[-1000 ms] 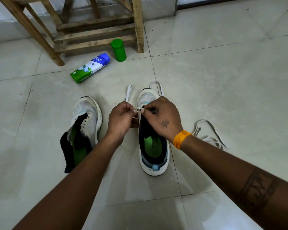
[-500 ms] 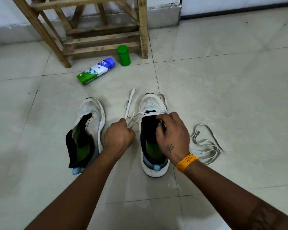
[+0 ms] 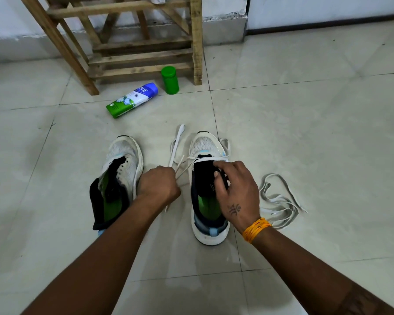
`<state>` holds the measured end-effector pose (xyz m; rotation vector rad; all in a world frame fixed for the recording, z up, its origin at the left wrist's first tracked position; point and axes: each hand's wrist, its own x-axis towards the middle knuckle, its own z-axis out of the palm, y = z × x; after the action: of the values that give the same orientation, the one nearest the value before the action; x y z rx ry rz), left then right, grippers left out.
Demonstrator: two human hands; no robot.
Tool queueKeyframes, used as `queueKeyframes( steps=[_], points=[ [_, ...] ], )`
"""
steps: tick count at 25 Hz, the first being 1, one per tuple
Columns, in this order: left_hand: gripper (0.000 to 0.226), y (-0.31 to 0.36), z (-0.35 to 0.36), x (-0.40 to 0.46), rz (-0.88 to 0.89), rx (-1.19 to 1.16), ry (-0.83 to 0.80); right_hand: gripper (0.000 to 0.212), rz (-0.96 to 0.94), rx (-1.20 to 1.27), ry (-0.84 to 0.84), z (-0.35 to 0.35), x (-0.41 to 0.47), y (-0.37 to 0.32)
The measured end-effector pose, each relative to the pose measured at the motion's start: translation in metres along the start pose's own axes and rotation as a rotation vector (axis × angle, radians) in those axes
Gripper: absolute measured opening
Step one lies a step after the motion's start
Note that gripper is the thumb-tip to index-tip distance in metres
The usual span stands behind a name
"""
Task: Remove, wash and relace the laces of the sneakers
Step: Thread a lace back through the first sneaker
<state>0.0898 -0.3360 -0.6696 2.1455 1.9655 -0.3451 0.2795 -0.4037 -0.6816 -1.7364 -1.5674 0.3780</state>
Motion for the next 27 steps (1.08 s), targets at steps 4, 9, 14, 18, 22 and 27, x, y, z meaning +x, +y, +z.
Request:
queueKeyframes(
  steps=[4,9,14,18,22,27],
  points=[
    [0.021,0.011,0.002,0.001,0.155,-0.078,0.292,0.025,-0.003,-0.003,-0.005,0.002,0.001,-0.001],
    [0.012,0.0,0.001,0.003,0.09,0.024,0.157,0.026,-0.001,-0.02,-0.007,0.002,0.001,0.001],
    [0.011,-0.005,0.0,0.004,0.13,-0.001,0.231,0.027,0.003,-0.001,-0.021,0.003,0.0,0.0],
    [0.009,0.006,0.002,0.008,0.299,-0.011,0.338,0.027,0.007,-0.001,-0.022,0.001,0.0,0.002],
    [0.012,-0.007,0.002,0.005,0.105,0.075,0.147,0.027,-0.002,0.011,-0.032,0.0,0.0,0.001],
    [0.007,-0.006,0.003,0.008,0.27,-0.014,0.308,0.027,0.006,0.013,-0.028,0.001,0.0,0.0]
  ],
)
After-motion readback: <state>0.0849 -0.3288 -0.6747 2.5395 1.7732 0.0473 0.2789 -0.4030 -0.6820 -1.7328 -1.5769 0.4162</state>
